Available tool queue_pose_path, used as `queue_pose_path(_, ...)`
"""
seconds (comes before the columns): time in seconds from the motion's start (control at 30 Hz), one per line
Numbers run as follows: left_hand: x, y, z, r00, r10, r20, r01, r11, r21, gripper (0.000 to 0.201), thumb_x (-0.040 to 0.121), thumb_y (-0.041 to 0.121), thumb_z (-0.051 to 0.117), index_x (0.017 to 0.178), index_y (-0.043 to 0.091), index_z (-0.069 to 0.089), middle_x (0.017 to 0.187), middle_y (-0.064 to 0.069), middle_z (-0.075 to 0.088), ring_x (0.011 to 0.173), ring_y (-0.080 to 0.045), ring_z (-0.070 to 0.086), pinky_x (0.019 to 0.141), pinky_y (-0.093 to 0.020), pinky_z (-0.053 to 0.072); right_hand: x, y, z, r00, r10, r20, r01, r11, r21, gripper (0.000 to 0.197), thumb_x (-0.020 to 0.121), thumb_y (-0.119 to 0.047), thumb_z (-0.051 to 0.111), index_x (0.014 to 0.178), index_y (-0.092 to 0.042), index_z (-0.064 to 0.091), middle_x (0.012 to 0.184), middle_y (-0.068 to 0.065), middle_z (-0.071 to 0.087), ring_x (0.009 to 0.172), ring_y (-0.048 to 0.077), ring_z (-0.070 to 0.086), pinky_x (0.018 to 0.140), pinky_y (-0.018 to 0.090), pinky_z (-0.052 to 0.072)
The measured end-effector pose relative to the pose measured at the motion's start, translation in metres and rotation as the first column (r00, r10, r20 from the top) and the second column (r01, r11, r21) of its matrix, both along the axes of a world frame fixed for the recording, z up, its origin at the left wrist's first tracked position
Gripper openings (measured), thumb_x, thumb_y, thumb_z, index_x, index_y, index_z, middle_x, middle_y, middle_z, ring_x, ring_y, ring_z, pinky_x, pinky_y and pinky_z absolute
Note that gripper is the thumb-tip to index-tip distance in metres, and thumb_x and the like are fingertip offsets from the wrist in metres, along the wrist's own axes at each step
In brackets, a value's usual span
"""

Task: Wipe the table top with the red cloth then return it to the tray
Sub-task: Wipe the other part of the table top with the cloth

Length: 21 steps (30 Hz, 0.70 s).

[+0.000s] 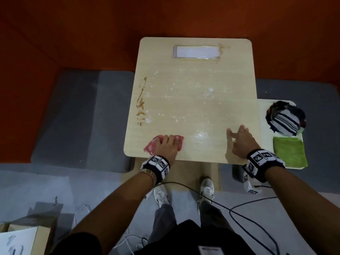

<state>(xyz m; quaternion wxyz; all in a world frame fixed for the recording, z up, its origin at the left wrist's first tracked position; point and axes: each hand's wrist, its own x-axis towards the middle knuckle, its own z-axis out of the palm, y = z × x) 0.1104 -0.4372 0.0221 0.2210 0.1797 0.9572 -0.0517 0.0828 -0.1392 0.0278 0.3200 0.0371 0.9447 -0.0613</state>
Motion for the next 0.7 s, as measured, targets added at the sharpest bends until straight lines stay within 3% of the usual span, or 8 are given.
queue_pose_path(0.13, -0.041, -0.046, 0.008, 0.979, 0.188, -0.075, -0.195, 0.976, -0.097, 0.06, 0.089, 0.01, 0.042, 0.145, 0.0, 0.021, 0.136, -0.02, 0.036, 0.122, -0.038, 0.037, 0.098, -0.052, 0.039, -0.002, -0.002, -0.002, 1.0, -0.026, 0.016, 0.026, 1.0, -0.005, 0.065, 0.092, -0.006, 0.042, 0.152, -0.025, 0.027, 0.157, 0.031, -0.003, 0.146, 0.048, 0.002, 0.111, 0.047, 0.032)
queue_pose_path(0.27, -0.036, -0.019, 0.01, 0.942, 0.335, -0.023, -0.336, 0.938, -0.091, 0.05, 0.091, 0.009, 0.037, 0.14, -0.003, 0.03, 0.136, -0.021, 0.035, 0.123, -0.039, 0.036, 0.098, -0.055, 0.037, -0.004, -0.005, -0.003, 1.0, -0.024, 0.007, 0.024, 1.0, 0.002, 0.064, 0.093, -0.007, 0.042, 0.152, -0.022, 0.025, 0.157, 0.033, -0.003, 0.146, 0.049, 0.002, 0.11, 0.048, 0.033)
queue_pose_path(0.43, 0.007, 0.025, 0.013, 0.968, 0.238, 0.084, -0.234, 0.971, -0.049, 0.054, 0.089, 0.008, 0.045, 0.139, -0.005, 0.03, 0.134, -0.022, 0.034, 0.122, -0.039, 0.034, 0.099, -0.058, 0.034, -0.003, -0.001, -0.002, 1.0, 0.026, -0.002, -0.026, 0.999, 0.023, 0.066, 0.088, -0.005, 0.043, 0.151, -0.022, 0.027, 0.152, 0.034, 0.008, 0.142, 0.05, 0.014, 0.106, 0.047, 0.037)
queue_pose_path(0.6, -0.043, -0.019, 0.005, 0.918, 0.395, -0.03, -0.396, 0.916, -0.062, 0.046, 0.089, 0.012, 0.04, 0.133, -0.003, 0.039, 0.126, -0.019, 0.041, 0.115, -0.037, 0.041, 0.092, -0.051, 0.042, -0.001, 0.002, -0.008, 0.998, 0.049, -0.033, -0.048, 0.998, 0.031, 0.065, 0.087, -0.007, 0.044, 0.149, -0.021, 0.031, 0.142, 0.031, 0.021, 0.13, 0.047, 0.028, 0.095, 0.046, 0.046)
queue_pose_path(0.7, -0.074, -0.041, 0.009, 0.894, 0.445, -0.051, -0.448, 0.887, -0.11, 0.047, 0.089, 0.014, 0.046, 0.133, -0.002, 0.041, 0.131, -0.019, 0.039, 0.122, -0.037, 0.037, 0.094, -0.052, 0.04, -0.002, 0.0, -0.008, 0.998, 0.057, -0.041, -0.056, 0.998, 0.04, 0.062, 0.089, -0.008, 0.042, 0.148, -0.021, 0.032, 0.141, 0.032, 0.022, 0.13, 0.048, 0.028, 0.094, 0.047, 0.046)
